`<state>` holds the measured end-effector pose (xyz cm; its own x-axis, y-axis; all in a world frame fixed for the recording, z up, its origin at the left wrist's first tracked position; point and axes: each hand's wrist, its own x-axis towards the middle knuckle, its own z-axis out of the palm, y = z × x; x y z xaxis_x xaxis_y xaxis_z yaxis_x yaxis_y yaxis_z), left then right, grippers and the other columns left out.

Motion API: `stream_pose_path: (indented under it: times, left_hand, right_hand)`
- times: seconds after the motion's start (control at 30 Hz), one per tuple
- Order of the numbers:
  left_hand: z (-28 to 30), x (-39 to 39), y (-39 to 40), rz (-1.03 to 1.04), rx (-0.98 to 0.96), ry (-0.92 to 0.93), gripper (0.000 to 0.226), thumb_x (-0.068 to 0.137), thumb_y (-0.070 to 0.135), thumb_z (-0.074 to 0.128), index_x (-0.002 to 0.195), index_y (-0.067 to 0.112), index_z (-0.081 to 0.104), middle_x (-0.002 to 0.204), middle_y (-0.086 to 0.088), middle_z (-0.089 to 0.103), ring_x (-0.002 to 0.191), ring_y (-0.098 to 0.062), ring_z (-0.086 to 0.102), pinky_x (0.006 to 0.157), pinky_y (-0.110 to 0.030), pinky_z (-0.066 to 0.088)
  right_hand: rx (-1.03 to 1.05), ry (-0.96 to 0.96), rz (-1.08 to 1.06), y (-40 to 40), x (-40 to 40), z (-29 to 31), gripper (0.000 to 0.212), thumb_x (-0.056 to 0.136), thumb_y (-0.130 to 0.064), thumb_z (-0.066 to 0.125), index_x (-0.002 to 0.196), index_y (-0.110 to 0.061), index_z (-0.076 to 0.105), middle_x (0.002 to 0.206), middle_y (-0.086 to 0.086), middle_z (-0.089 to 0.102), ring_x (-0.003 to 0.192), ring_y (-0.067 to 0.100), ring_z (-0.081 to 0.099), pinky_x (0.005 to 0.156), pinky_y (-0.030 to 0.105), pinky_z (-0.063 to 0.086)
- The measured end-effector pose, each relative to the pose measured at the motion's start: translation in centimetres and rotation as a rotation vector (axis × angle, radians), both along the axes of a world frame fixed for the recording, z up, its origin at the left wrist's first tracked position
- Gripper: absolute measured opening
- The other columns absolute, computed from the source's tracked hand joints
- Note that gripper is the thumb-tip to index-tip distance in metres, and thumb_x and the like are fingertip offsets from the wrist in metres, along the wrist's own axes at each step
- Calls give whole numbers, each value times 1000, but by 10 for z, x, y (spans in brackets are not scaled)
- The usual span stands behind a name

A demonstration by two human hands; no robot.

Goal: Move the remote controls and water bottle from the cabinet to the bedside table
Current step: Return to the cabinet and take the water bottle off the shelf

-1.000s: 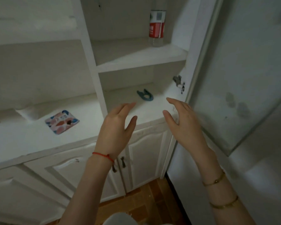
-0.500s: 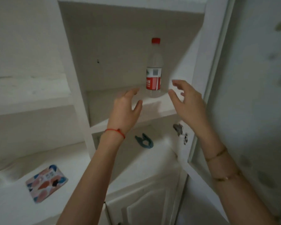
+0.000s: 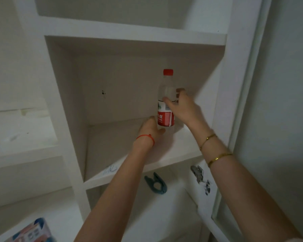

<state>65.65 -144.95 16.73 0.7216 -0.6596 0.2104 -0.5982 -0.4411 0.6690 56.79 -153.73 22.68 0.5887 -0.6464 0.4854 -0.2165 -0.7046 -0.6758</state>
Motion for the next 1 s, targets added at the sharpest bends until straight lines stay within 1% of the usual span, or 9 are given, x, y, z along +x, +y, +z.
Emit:
stream_pose_path:
  times: [0.17, 0.37, 0.5, 0.6, 0.63, 0.7, 0.77, 0.93, 1.0]
  left_hand:
    - [-4, 4, -5, -44, 5, -25, 52, 85, 20, 68, 134, 10, 52, 125, -17, 62, 115, -32, 59, 96, -34, 45]
    - [-2, 5, 1, -60, -13, 12, 57, 88, 22, 66, 140, 8, 46, 128, -18, 60, 118, -30, 58, 98, -29, 42]
    - [0, 1, 14, -88, -62, 144, 56, 91, 27, 64, 138, 4, 46, 119, -17, 65, 113, -31, 62, 100, -32, 46]
    - [6, -16, 34, -176, -177, 413, 45, 92, 24, 64, 129, 4, 49, 98, -13, 64, 85, -27, 67, 77, -25, 58]
    - [9, -24, 43, -206, -206, 503, 42, 92, 20, 63, 128, 7, 47, 98, -12, 64, 79, -23, 65, 72, -21, 56]
    - [9, -36, 57, -241, -275, 650, 51, 90, 14, 65, 134, 1, 43, 106, -16, 65, 81, -24, 66, 79, -27, 56]
    - [5, -45, 69, -236, -316, 704, 58, 86, 11, 69, 136, -4, 43, 112, -21, 68, 83, -26, 70, 81, -32, 59]
    - [-11, -68, 95, -210, -382, 759, 52, 82, 0, 70, 131, -4, 52, 110, -23, 69, 74, -21, 72, 71, -26, 61]
    - [-18, -79, 107, -198, -394, 728, 51, 82, 1, 71, 129, -2, 55, 106, -20, 71, 73, -19, 73, 75, -25, 60]
  right_hand:
    - [-11, -69, -35, -3, 14, -6, 62, 84, -45, 70, 127, -6, 48, 121, 9, 64, 109, 25, 63, 70, 24, 37]
    - [40, -159, -22, 0, 9, -7, 54, 84, -38, 72, 124, -8, 53, 118, 6, 67, 101, 22, 65, 70, 23, 41]
    - [46, -168, -7, 2, -16, -5, 44, 92, -34, 63, 129, -13, 54, 123, 2, 65, 90, 8, 53, 56, 0, 35]
    - [114, -238, 64, 6, -32, -3, 35, 95, -25, 61, 127, -12, 57, 117, 1, 67, 93, 10, 59, 61, -6, 37]
    - [146, -259, 100, 11, -36, -3, 32, 95, -22, 60, 125, -12, 57, 116, 1, 67, 97, 13, 63, 71, -1, 43]
    - [196, -294, 169, 16, -45, -6, 22, 95, -19, 59, 118, -15, 58, 117, 6, 69, 104, 19, 66, 90, 26, 54]
    - [193, -290, 208, 24, -54, -11, 20, 97, -19, 56, 117, -19, 58, 115, 4, 69, 107, 20, 66, 92, 35, 54]
    - [154, -274, 270, 53, -82, -22, 31, 101, -20, 50, 130, -13, 53, 110, -10, 62, 97, 0, 60, 76, 4, 49]
    - [128, -263, 290, 64, -90, -25, 35, 101, -22, 48, 135, -13, 50, 118, -9, 63, 103, 1, 60, 85, 10, 51]
